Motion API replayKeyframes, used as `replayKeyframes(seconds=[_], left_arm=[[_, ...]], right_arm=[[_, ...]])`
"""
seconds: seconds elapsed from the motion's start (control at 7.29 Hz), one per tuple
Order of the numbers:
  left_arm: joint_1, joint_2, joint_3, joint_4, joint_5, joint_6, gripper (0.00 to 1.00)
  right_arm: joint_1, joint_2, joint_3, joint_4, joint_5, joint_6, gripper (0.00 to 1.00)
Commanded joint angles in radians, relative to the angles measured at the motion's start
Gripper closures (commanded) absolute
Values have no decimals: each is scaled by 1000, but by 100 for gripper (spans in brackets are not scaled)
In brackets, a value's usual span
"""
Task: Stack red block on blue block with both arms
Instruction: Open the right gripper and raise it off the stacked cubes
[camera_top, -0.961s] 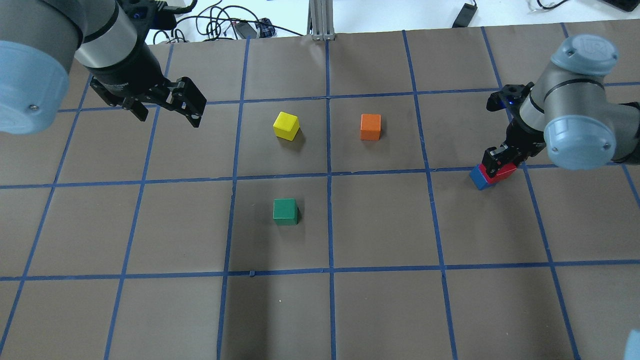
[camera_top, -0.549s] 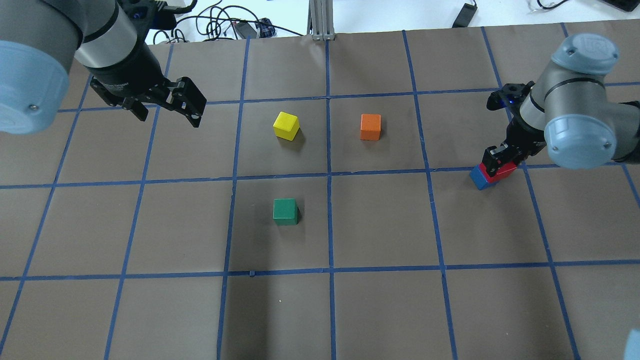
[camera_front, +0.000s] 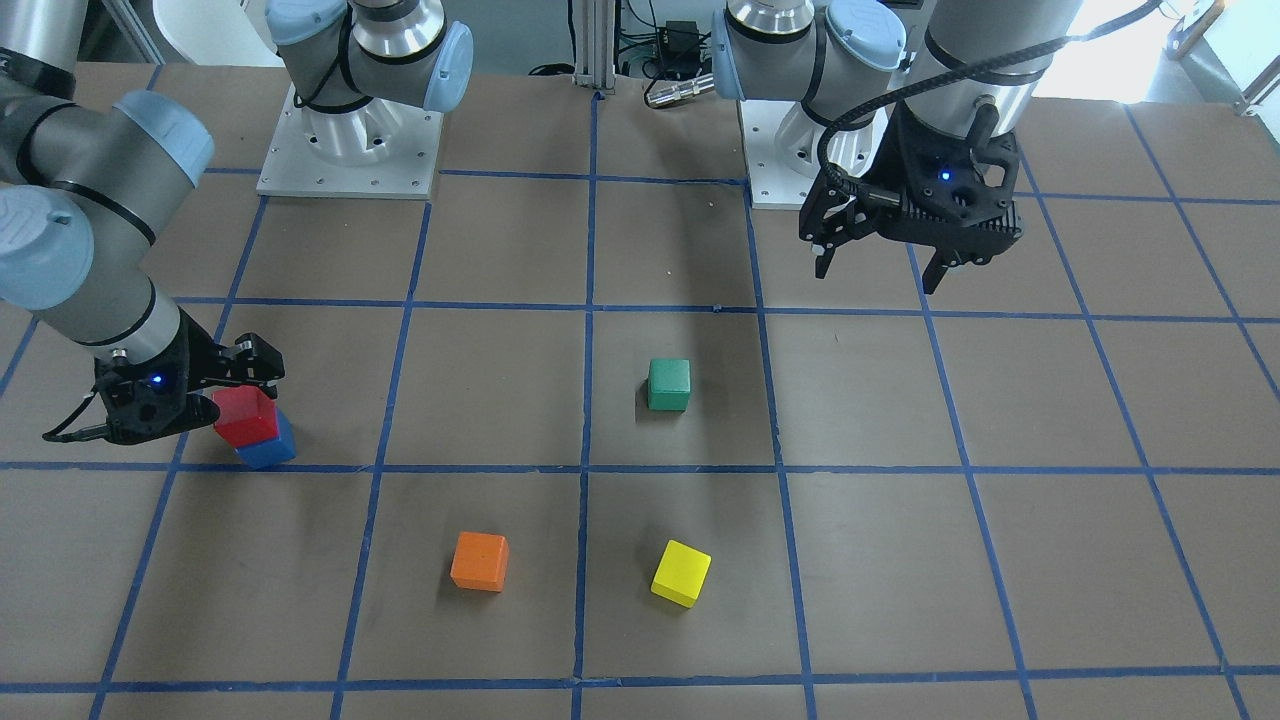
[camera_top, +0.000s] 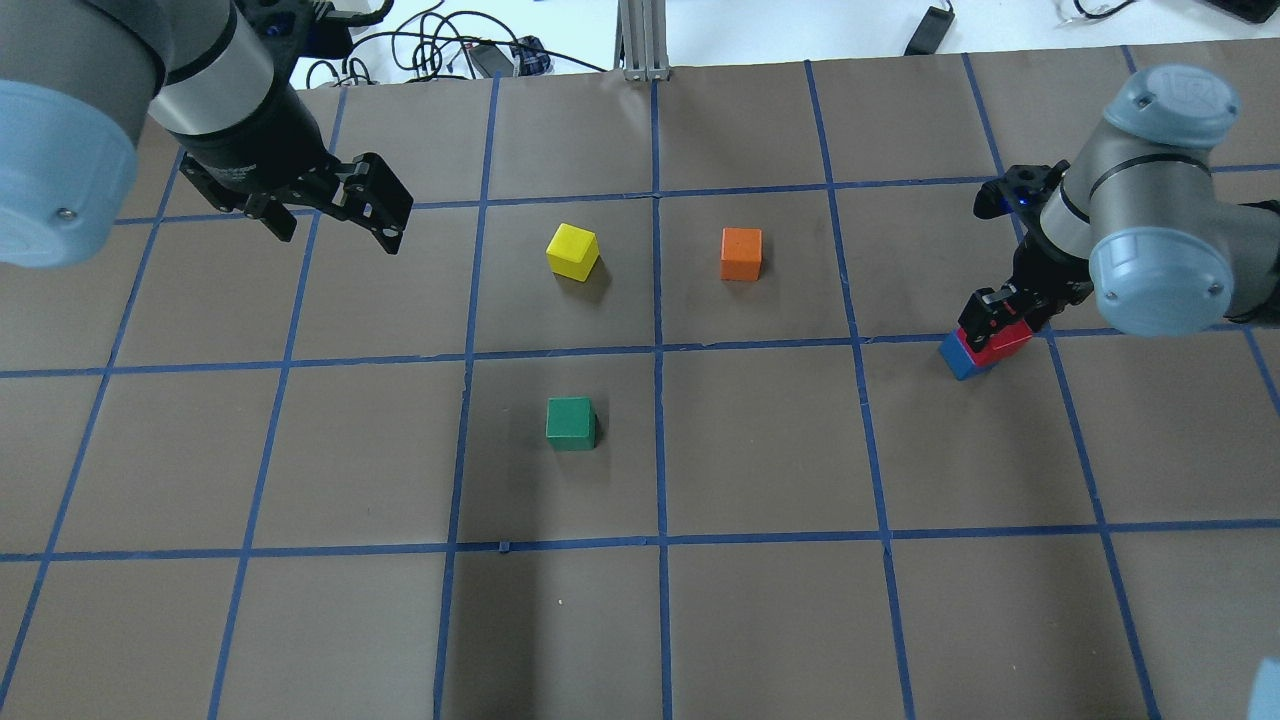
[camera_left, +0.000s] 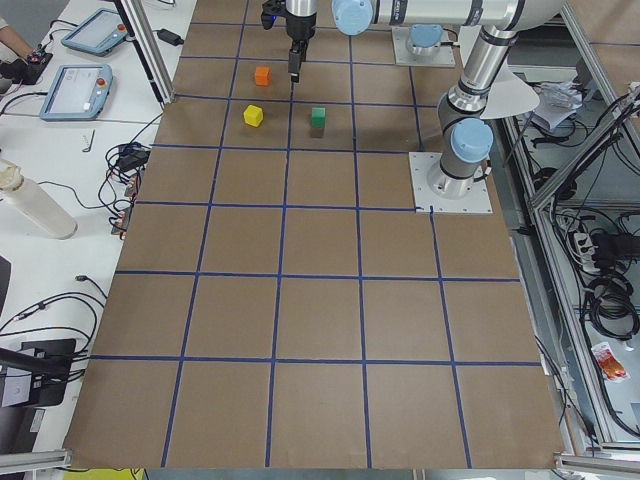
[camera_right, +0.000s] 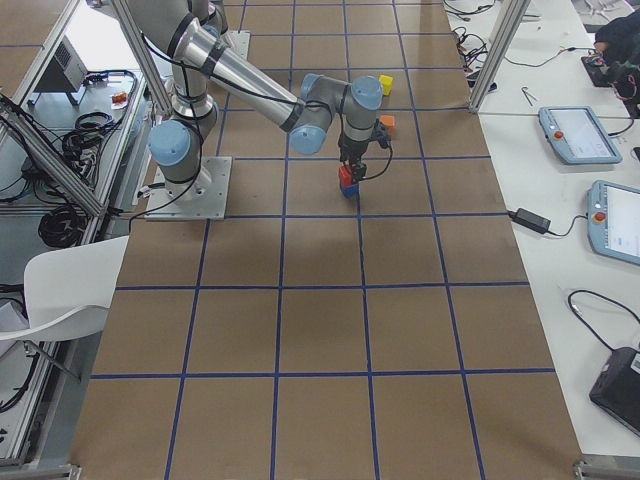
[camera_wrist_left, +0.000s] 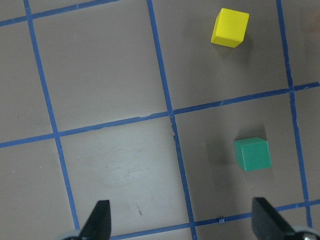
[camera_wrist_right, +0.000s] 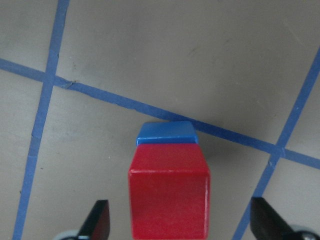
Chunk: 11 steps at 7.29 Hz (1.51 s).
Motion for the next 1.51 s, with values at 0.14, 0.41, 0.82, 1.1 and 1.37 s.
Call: replayKeyframes(seconds=[0.14,0.41,0.82,1.1,1.37], left_arm=[[0,-2,2,0,1,0,0],[0,-2,2,0,1,0,0],[0,-3,1,2,-1,0,0],[-2,-2,-4,2,-1,0,0],[-2,-2,-3,2,-1,0,0]], right_arm=[[4,-43,-239,334,-36,41,0],[33,-97,-351,540,-19,223,0],[231,-184,-345,591,-22,481,0],[255,-224,-343,627,29,546,0],[258,-227,-351,628,39,547,0]])
